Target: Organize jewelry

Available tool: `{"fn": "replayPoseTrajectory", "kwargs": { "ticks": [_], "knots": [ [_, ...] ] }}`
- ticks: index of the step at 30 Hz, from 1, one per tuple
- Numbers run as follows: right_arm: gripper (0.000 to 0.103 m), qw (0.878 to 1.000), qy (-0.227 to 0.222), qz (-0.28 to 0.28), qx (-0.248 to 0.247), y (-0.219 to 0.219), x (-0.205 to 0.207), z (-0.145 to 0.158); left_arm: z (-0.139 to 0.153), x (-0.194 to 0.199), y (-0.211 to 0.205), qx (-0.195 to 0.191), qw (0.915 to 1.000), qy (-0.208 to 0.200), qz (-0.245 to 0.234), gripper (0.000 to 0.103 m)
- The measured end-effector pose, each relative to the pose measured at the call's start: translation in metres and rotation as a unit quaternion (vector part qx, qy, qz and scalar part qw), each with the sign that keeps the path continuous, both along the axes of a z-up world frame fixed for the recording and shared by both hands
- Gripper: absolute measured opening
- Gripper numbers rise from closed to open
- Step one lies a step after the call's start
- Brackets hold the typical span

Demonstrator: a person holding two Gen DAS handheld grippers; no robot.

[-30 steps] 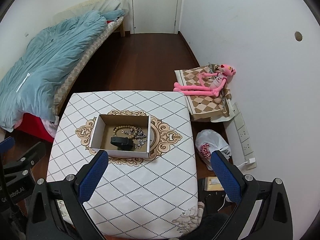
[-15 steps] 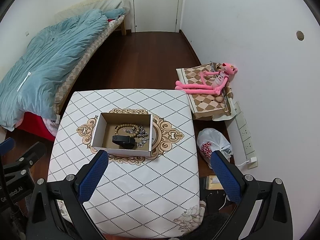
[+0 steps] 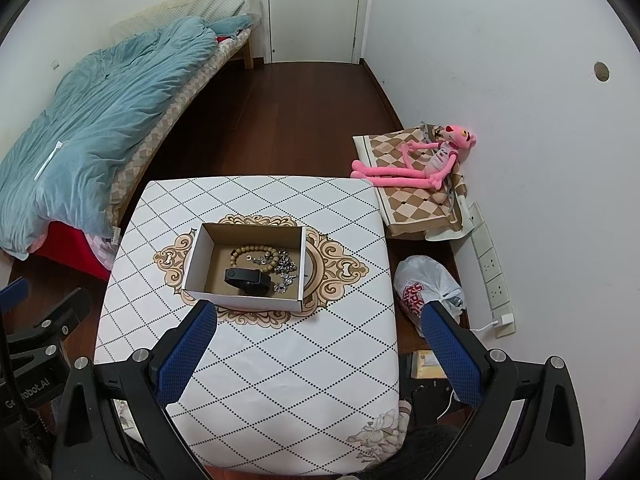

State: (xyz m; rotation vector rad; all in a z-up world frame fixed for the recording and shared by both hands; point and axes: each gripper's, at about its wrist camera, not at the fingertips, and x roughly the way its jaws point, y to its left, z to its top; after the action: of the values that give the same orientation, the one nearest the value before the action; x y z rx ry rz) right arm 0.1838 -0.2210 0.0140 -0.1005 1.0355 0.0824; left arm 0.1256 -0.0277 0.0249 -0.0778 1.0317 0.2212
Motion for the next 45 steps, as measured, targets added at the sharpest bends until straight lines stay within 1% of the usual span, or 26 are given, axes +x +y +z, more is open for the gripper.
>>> {"fn": "replayPoseTrajectory", "kwargs": {
  "ticks": [45],
  "knots": [
    [0.103, 1.0, 0.004, 0.003, 0.0, 0.0031, -0.0031, -0.0034, -0.0021, -0.005, -0.0003, 0.002, 1.0, -0.002, 0.001, 0.103]
  ]
}}
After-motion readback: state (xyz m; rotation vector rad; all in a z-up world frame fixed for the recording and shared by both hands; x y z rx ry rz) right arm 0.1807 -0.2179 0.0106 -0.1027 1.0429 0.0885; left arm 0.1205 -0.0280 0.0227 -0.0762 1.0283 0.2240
